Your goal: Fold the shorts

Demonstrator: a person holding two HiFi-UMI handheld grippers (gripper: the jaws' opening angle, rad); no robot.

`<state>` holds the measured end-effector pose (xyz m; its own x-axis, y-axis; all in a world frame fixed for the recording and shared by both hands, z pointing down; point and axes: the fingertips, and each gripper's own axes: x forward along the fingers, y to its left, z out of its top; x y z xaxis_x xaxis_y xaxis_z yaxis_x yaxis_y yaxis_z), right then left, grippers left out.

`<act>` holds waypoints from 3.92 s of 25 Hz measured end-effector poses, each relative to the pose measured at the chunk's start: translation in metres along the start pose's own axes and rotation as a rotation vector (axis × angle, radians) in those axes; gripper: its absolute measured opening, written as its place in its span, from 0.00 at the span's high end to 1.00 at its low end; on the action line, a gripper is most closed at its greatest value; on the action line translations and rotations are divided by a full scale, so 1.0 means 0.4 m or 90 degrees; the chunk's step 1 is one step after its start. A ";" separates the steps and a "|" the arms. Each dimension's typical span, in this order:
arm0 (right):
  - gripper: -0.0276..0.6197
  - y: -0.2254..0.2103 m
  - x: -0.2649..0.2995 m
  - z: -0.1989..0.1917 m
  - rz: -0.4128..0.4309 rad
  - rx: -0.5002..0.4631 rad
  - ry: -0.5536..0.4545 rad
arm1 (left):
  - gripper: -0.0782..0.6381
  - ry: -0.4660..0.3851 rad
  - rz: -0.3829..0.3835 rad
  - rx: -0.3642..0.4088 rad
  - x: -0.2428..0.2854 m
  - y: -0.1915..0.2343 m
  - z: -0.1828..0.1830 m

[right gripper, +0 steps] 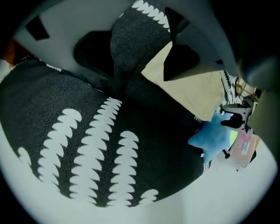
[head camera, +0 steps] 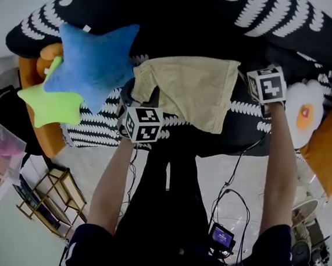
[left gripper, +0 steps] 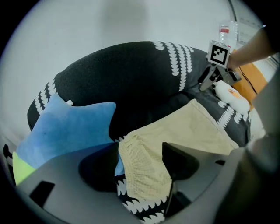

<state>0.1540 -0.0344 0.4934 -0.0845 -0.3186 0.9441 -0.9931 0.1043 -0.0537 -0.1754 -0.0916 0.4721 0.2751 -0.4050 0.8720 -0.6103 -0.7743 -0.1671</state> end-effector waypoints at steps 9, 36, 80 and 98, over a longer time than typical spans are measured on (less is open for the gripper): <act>0.42 0.151 -0.148 -0.039 -0.034 -0.035 -0.055 | 0.48 -0.049 -0.120 0.117 -0.099 -0.174 -0.061; 0.50 0.200 -0.128 -0.449 0.179 -0.122 -0.045 | 0.62 0.000 -0.195 0.581 -0.058 -0.858 -0.212; 0.23 0.377 -0.037 -0.304 0.221 -0.811 -0.216 | 0.82 0.029 -0.411 0.014 -0.140 -0.621 -0.005; 0.59 0.242 0.167 -0.137 0.129 -1.061 -0.194 | 0.82 -0.023 -0.475 -0.103 -0.244 -0.502 -0.009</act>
<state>0.0567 0.0058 0.5692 -0.3973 -0.3123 0.8629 0.1718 0.8984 0.4042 -0.0823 0.1051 0.4221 0.6802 0.1794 0.7107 -0.3538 -0.7688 0.5327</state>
